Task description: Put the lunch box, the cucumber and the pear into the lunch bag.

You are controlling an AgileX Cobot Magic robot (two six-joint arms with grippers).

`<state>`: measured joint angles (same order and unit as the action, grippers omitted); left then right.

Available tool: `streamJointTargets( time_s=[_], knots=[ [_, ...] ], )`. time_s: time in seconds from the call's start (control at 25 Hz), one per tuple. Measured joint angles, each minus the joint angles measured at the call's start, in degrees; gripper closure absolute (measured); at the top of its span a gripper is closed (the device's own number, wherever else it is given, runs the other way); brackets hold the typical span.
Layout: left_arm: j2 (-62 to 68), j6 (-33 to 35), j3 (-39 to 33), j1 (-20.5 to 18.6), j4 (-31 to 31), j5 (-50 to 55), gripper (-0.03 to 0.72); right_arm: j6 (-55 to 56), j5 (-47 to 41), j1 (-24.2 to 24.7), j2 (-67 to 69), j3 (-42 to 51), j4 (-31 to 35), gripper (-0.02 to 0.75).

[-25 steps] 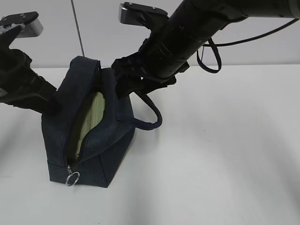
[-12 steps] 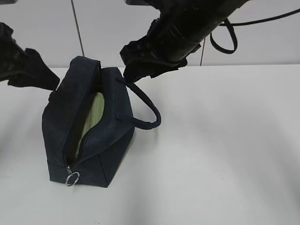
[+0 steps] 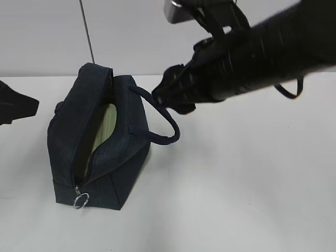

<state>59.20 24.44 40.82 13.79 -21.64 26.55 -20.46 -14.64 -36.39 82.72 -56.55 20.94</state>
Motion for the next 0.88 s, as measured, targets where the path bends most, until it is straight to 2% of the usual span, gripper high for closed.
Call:
streamJointTargets(
  time_s=[0.24, 0.4, 0.56, 0.88],
  knots=[
    [-4.58, 2.35, -5.71, 0.0, -0.16, -6.05, 0.326, -0.6, 17.76, -7.05, -2.3, 16.14, 0.62, 0.321],
    [-7.83, 2.47, -9.93, 0.0, -0.26, -9.55, 0.326, 1.54, 28.34, -12.93, -2.34, 22.3, -0.18, 0.325],
    [-9.58, 2.5, -12.22, 0.0, -0.38, -10.35, 0.326, 10.85, 37.55, -17.15, -0.93, 24.72, -9.78, 0.325],
    [-11.51, 2.61, -12.59, 0.0, -0.38, -10.78, 0.326, 24.15, 50.71, -17.67, 15.59, 24.72, -21.96, 0.326]
  ],
)
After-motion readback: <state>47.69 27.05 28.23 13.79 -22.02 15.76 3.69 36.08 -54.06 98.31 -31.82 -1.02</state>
